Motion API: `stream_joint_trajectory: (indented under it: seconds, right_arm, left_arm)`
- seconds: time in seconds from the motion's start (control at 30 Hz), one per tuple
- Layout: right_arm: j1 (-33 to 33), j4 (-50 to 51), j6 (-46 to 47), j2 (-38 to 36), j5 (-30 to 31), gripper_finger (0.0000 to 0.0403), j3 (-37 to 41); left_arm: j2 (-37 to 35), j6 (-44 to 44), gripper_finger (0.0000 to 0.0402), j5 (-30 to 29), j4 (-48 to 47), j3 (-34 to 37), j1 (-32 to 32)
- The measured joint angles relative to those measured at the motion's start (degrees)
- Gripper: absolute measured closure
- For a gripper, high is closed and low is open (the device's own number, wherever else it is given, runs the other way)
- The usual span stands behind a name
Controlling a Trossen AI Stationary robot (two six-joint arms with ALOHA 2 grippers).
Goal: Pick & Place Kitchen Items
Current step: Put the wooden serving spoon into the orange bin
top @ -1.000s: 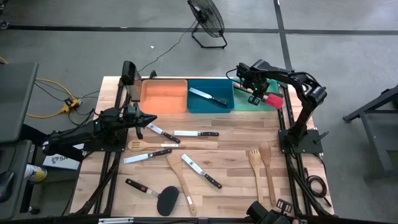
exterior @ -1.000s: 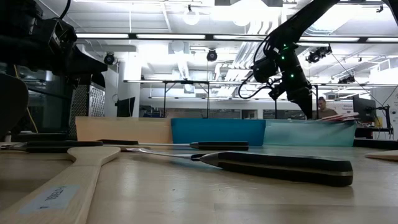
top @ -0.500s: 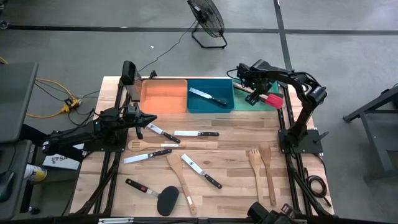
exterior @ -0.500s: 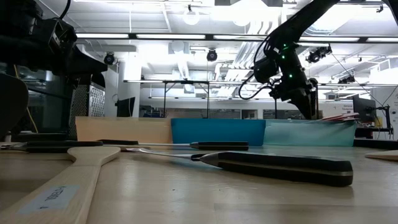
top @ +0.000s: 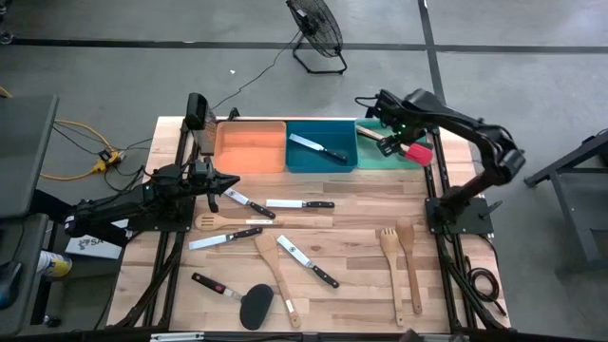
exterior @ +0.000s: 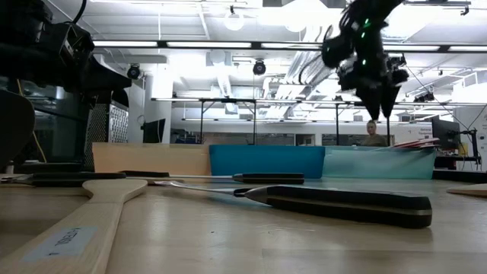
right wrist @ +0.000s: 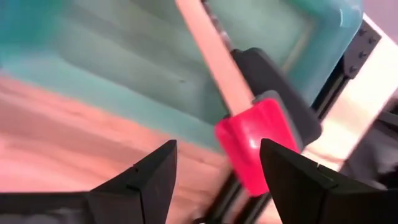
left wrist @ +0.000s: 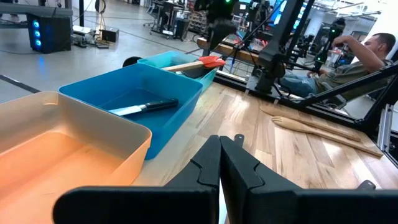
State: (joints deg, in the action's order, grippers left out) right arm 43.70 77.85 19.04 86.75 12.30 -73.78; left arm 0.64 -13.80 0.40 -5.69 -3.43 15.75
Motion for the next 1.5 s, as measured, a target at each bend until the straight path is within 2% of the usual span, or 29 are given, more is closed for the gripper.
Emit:
stream_joint_trajectory:
  seconds: [0.17,0.33,0.67,0.87,1.0,1.2,1.33,1.5]
  right_arm:
    - [-5.3,0.0,8.1,-6.0,-3.6,0.0183,0.0]
    - [-13.5,0.8,17.2,-9.5,-5.5,0.0183,0.0]
    - [-32.5,4.1,34.5,-9.7,-8.1,0.0183,0.0]
    - [-44.6,4.0,48.2,-9.7,-7.3,0.0183,0.2]
    - [-52.1,3.4,57.6,-9.7,-7.1,0.0183,3.6]
    - [-61.6,-3.2,70.9,-9.7,-13.1,0.0183,10.8]
    - [-66.7,-10.2,79.0,-9.6,-14.2,0.0183,14.4]
    - [-71.6,-12.7,87.9,-7.7,-15.1,0.0183,16.6]
  left_arm:
    - [0.0,0.0,0.0402,0.0,0.0,0.0,0.0]
    - [0.0,0.0,0.0402,0.0,0.0,0.0,0.0]
    - [0.0,0.0,0.0402,0.0,0.0,0.0,0.0]
    - [0.0,0.0,0.0402,0.0,0.0,0.0,0.0]
    - [0.0,0.0,0.0402,0.0,0.0,0.0,0.0]
    - [0.0,0.0,0.0402,0.0,0.0,0.0,0.0]
    - [0.0,0.0,0.0402,0.0,0.0,0.0,0.0]
    - [0.0,0.0,0.0402,0.0,0.0,0.0,0.0]
